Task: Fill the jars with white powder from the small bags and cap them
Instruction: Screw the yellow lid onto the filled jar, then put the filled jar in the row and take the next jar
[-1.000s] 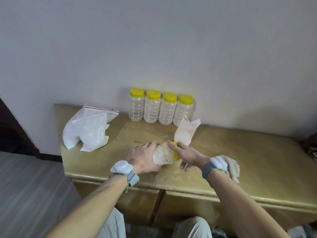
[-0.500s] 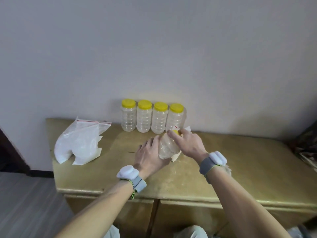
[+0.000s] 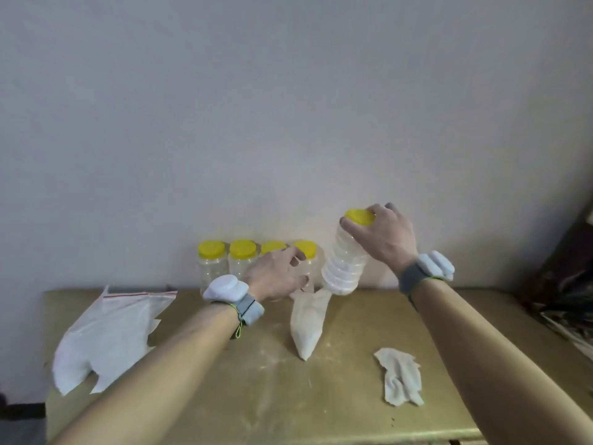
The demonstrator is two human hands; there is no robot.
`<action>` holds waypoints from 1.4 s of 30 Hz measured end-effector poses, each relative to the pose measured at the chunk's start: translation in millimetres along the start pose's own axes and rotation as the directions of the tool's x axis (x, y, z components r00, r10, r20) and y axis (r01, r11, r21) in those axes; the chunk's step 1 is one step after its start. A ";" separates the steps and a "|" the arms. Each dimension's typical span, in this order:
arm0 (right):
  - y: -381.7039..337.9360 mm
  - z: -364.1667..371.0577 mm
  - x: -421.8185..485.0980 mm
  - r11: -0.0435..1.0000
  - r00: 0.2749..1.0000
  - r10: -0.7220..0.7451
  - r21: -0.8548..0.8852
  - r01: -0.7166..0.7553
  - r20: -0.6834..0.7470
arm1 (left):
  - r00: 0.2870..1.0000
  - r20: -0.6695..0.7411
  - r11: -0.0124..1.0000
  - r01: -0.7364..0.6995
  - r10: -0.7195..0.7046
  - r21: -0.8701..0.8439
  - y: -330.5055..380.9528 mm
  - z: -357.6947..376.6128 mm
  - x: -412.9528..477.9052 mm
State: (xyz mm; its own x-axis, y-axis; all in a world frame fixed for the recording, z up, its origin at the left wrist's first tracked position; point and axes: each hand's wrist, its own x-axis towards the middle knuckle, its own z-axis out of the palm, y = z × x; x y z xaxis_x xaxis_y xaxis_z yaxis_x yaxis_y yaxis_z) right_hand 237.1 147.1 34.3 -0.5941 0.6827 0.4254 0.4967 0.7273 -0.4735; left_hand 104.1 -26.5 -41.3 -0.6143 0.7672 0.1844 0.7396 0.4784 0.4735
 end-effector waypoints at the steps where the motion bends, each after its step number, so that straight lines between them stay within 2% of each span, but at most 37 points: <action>1: 3.3 4.1 4.8 0.999 1.000 0.009 -0.040 -0.009 0.001 | 1.000 0.001 1.000 0.002 -0.002 0.005 -1.0 -2.1 9.4; 8: 37.6 62.0 37.1 0.979 0.990 0.109 -0.182 -0.091 0.093 | 0.996 0.063 0.980 0.054 -0.068 0.193 -8.2 5.0 67.8; 11: 51.8 97.7 49.5 0.983 0.984 0.091 -0.174 -0.063 0.155 | 0.989 0.094 0.950 0.077 -0.110 0.303 -17.1 19.3 94.3; 15: 64.9 141.0 60.6 0.994 0.970 0.053 -0.104 -0.029 0.236 | 0.991 0.060 0.911 0.082 -0.116 0.403 -26.4 36.1 116.2; 19: 74.2 176.5 70.9 0.998 0.944 0.052 -0.061 -0.034 0.327 | 0.988 0.098 0.902 0.063 -0.116 0.428 -37.8 52.6 137.3; 22: 75.8 194.5 69.2 0.999 0.941 0.049 -0.022 -0.044 0.334 | 0.987 0.112 0.902 0.057 -0.116 0.428 -40.8 60.0 146.9; 25: 78.4 199.4 70.7 0.998 0.941 0.049 0.015 -0.057 0.335 | 0.987 0.095 0.911 0.084 -0.133 0.404 -43.6 66.5 153.9; 28: 83.9 193.0 72.4 0.997 0.918 0.050 0.042 -0.072 0.392 | 0.988 0.063 0.915 0.109 -0.144 0.389 -41.6 70.0 155.8; 30: 88.6 183.3 70.6 0.982 0.896 0.072 0.127 -0.141 0.439 | 0.990 0.026 0.921 0.116 -0.135 0.372 -39.0 66.6 154.1; 33: 97.9 167.1 60.6 0.932 0.904 0.169 0.234 -0.277 0.393 | 0.995 -0.048 0.950 0.098 -0.088 0.298 -31.5 49.5 150.0; 36: 98.4 149.0 49.3 0.874 0.926 0.250 0.345 -0.342 0.284 | 0.989 -0.133 0.990 0.079 -0.063 0.118 -16.6 18.8 138.2; 39: 73.5 127.3 41.5 0.838 0.928 0.183 0.443 -0.320 0.325 | 0.968 -0.216 0.977 0.083 -0.126 -0.196 -4.4 -16.9 117.1; 42: 33.8 111.2 30.0 0.779 0.915 0.060 0.554 -0.292 0.399 | 0.933 -0.282 0.888 0.074 -0.222 -0.453 1.8 -40.5 94.3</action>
State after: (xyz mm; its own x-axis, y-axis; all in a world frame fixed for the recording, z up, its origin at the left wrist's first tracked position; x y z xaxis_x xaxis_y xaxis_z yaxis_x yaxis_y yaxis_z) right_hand 165.7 184.3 -54.7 -0.7663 0.6403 0.0538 0.2098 0.3285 -0.9209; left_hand 36.4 29.4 11.8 -0.8151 0.4895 0.3097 0.4864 0.2882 0.8248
